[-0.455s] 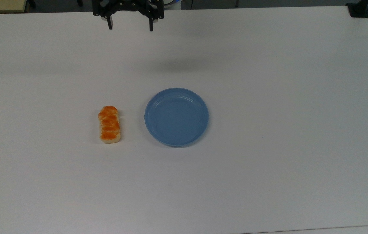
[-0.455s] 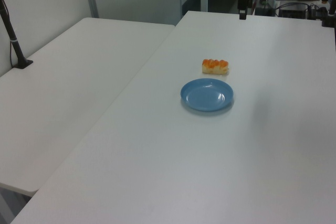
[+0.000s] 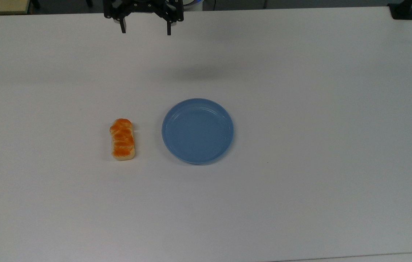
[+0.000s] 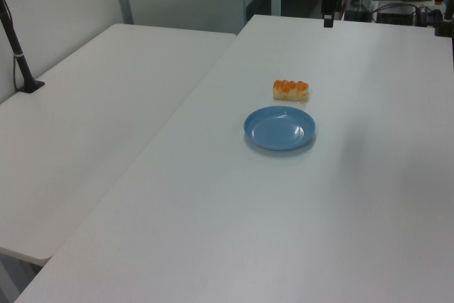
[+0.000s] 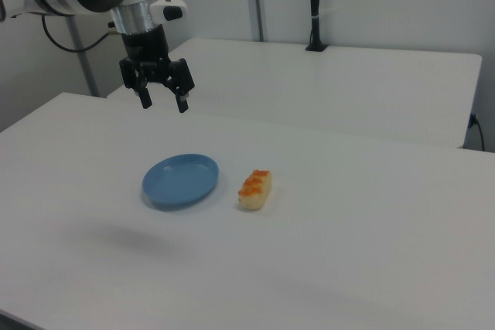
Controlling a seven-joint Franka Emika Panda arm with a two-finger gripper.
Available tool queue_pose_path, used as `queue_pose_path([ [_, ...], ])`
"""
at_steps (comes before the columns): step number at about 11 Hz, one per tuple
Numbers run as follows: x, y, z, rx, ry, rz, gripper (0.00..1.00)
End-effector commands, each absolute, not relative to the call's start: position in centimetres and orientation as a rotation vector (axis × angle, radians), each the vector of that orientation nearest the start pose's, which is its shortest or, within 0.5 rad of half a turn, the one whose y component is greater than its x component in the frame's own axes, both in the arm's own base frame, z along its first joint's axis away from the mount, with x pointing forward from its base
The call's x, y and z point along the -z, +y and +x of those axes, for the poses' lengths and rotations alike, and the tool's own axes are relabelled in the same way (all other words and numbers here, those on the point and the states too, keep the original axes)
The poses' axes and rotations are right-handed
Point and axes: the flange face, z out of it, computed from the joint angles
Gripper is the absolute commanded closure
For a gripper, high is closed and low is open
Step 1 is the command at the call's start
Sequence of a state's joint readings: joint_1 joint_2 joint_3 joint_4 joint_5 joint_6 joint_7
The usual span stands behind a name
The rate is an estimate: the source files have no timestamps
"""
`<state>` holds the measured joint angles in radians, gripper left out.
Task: Put the bread on a plate
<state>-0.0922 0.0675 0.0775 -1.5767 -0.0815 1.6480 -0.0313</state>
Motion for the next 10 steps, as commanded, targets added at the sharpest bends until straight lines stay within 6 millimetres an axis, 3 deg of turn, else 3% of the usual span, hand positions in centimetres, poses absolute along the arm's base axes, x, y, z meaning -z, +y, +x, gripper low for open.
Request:
queue_pose_path([
  [1, -59.4, -2.3, 57.0, 0.005, 0.005, -3.202, 0.0],
  [5, -59.3, -2.9, 57.1, 0.012, 0.007, -3.202, 0.0],
  [10, -58.4, -6.3, 58.7, 0.098, -0.045, -3.201, 0.0],
])
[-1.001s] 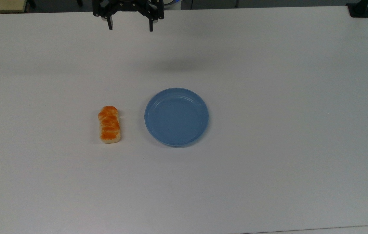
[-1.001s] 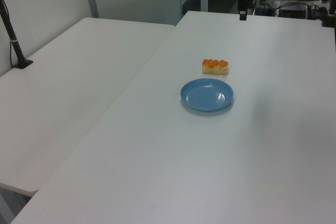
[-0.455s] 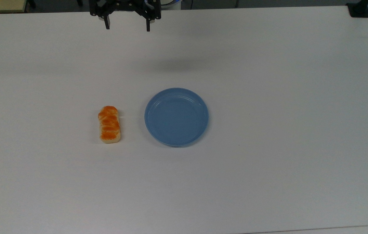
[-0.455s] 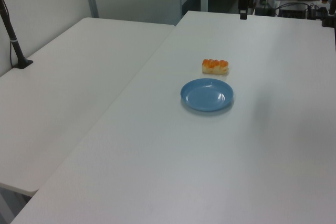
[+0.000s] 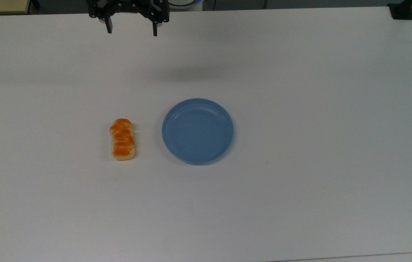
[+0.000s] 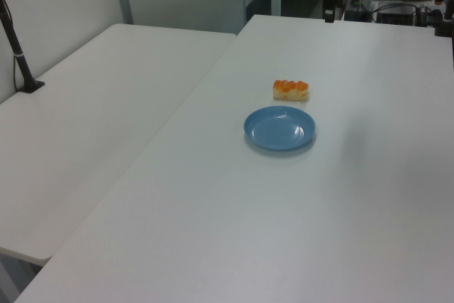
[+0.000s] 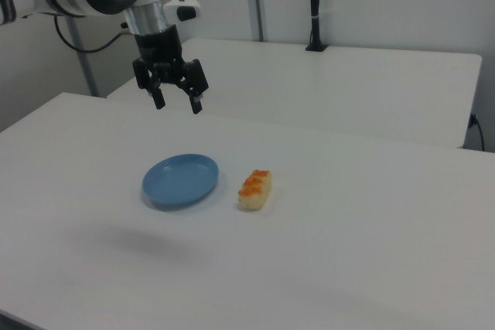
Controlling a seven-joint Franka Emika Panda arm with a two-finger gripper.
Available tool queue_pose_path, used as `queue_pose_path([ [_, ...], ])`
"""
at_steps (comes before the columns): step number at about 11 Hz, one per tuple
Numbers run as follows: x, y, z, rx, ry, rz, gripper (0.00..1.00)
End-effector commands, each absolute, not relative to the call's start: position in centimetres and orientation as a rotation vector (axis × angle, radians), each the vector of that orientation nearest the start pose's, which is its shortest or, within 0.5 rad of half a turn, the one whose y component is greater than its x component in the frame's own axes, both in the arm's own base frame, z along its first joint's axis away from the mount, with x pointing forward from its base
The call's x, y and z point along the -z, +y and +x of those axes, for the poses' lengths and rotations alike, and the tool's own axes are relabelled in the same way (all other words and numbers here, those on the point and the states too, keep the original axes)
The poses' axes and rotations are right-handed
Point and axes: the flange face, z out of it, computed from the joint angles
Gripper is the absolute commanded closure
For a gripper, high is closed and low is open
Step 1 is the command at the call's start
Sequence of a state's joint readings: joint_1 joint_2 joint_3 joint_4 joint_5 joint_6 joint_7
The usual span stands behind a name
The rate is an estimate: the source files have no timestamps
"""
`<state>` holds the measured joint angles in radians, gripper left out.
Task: Put the bread on a plate
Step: 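Move the open gripper down over the orange-topped bread roll, then close the gripper on the bread roll and lift it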
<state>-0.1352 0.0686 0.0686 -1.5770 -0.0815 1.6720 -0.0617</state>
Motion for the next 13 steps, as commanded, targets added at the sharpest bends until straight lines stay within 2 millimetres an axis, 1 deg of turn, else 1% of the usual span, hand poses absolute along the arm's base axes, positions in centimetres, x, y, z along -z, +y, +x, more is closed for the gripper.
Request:
queue_pose_path([
  [1, -57.2, -7.2, 59.5, 0.109, -0.052, -3.202, 0.0],
  [4, -53.3, -9.9, 62.1, 0.16, -0.018, -3.201, 0.0],
  [6, -49.3, -10.7, 64.2, 0.169, -0.035, -3.199, 0.0],
  [7, -47.3, -11.2, 64.9, 0.156, -0.038, -3.205, 0.0],
  [9, -43.2, -11.4, 66.2, 0.12, -0.043, -3.199, 0.0],
  [10, -41.5, -11.5, 66.9, 0.124, -0.039, -3.194, 0.0],
  [11, -39.3, -11.6, 67.6, 0.118, -0.039, -3.19, 0.0],
  [12, -37.1, -11.5, 68.3, 0.131, -0.035, -3.188, 0.0],
  [13, -35.4, -11.5, 68.9, 0.17, -0.035, -3.186, 0.0],
])
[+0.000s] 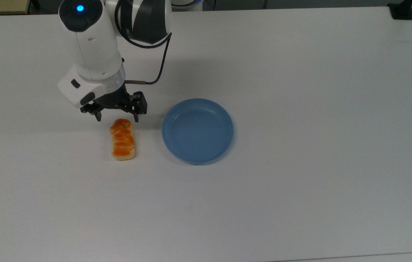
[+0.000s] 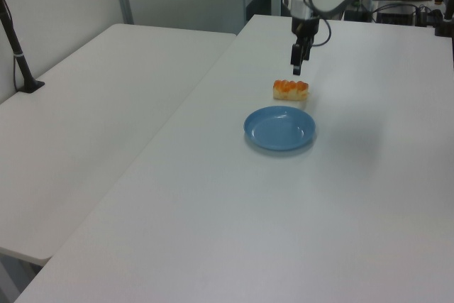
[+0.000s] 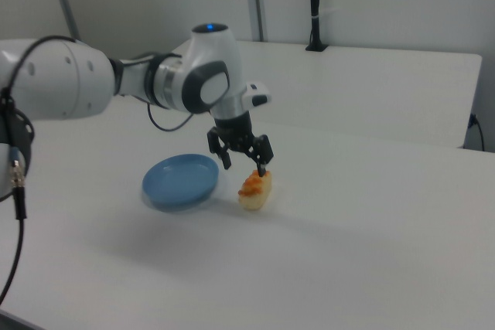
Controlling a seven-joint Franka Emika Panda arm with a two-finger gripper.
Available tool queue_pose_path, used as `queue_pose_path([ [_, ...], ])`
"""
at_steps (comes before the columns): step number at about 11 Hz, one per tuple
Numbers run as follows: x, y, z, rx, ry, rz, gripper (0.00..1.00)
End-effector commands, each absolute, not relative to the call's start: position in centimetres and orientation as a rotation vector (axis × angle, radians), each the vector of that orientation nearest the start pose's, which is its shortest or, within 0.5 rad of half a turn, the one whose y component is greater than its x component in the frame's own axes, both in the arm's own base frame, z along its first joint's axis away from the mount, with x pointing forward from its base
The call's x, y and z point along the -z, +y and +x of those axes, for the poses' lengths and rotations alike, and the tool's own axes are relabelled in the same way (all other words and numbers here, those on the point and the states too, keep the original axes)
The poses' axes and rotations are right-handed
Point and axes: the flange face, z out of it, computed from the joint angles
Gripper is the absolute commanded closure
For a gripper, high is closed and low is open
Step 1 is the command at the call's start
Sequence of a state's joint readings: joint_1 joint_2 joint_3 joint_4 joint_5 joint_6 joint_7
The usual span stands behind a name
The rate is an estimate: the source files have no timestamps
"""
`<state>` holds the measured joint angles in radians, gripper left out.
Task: Put the bread on a plate
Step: 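Close the gripper on the bread roll and lift it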
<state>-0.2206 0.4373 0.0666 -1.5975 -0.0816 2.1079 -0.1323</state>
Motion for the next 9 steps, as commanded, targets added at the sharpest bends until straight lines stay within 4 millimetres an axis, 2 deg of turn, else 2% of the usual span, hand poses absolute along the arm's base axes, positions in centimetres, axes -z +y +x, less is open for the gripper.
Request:
queue_pose_path([
  [1, -33.7, -11.5, 69.5, 0.197, -0.039, -3.186, 0.0],
  [3, -31.5, -11.0, 70.3, 0.245, -0.041, -3.181, 0.03],
  [4, -30.6, -10.9, 70.7, 0.244, -0.02, -3.178, 0.19],
  [5, -30.3, -10.7, 70.9, 0.242, -0.012, -3.177, 0.44],
  [6, -30.4, -10.5, 70.9, 0.245, -0.016, -3.177, 0.61],
  [7, -31.4, -10.4, 71.0, 0.262, -0.009, -3.174, 0.68],
  [8, -33.2, -10.3, 70.9, 0.286, 0.017, -3.173, 0.67],
  [9, -34.7, -9.2, 70.6, 0.287, 0.012, -3.174, 0.67],
])
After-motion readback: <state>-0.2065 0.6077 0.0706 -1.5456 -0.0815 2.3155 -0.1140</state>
